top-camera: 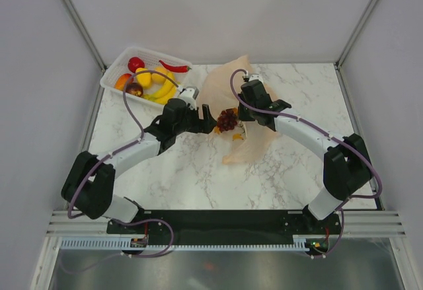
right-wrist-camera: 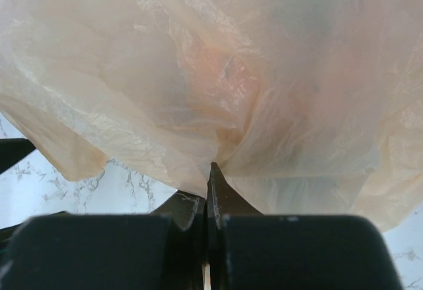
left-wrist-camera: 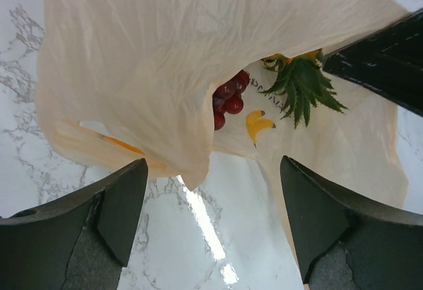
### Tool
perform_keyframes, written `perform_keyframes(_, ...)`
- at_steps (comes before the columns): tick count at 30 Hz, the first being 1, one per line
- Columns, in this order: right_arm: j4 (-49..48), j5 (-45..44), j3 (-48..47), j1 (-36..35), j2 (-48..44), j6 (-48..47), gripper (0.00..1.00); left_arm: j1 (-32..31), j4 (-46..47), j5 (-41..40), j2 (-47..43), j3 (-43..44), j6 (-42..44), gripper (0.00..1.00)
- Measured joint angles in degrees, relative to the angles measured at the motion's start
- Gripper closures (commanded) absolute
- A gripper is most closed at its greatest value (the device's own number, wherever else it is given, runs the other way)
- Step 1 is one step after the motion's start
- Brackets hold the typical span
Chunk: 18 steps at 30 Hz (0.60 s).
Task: Place the fake fruits into the plastic bag and tie a complex knot
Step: Adjust the plastic bag at the center of the board.
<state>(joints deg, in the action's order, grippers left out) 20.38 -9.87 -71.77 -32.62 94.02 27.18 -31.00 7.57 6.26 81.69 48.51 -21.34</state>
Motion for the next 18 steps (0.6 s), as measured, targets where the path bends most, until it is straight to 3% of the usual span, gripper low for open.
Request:
perform_keyframes(6, 0.02, 0.87, 0.00, 0.00, 0.00, 0.00, 1.00, -0.90, 1.46, -0.07, 7.17, 0.35, -0.35, 0.14)
perform_keyframes(8, 0.04, 1.01, 0.00, 0.00, 0.00, 0.00, 1.00, -1.14, 1.64, -0.09, 9.25, 1.27, -0.37, 0.25)
perform_keyframes(9, 0.02, 1.05, 0.00, 0.00, 0.00, 0.00, 1.00, -1.25, 1.88, -0.02, 10.21, 1.86, -0.37, 0.35)
perform_keyframes(10, 0.04, 1.05, 0.00, 0.00, 0.00, 0.00, 1.00, -1.33, 2.19, 0.13, 11.19, 2.51, -0.50, 0.65)
perform_keyframes(13, 0.04, 1.07, 0.00, 0.00, 0.00, -0.02, 1.00, -1.49, 2.89, 1.42, 12.61, 3.61, -0.39, 0.98)
perform_keyframes(18, 0.28, 0.92, 0.00, 0.11, 0.00, -0.20, 1.00, -1.60, 2.32, 2.99, 12.24, 3.89, 0.02, 0.98)
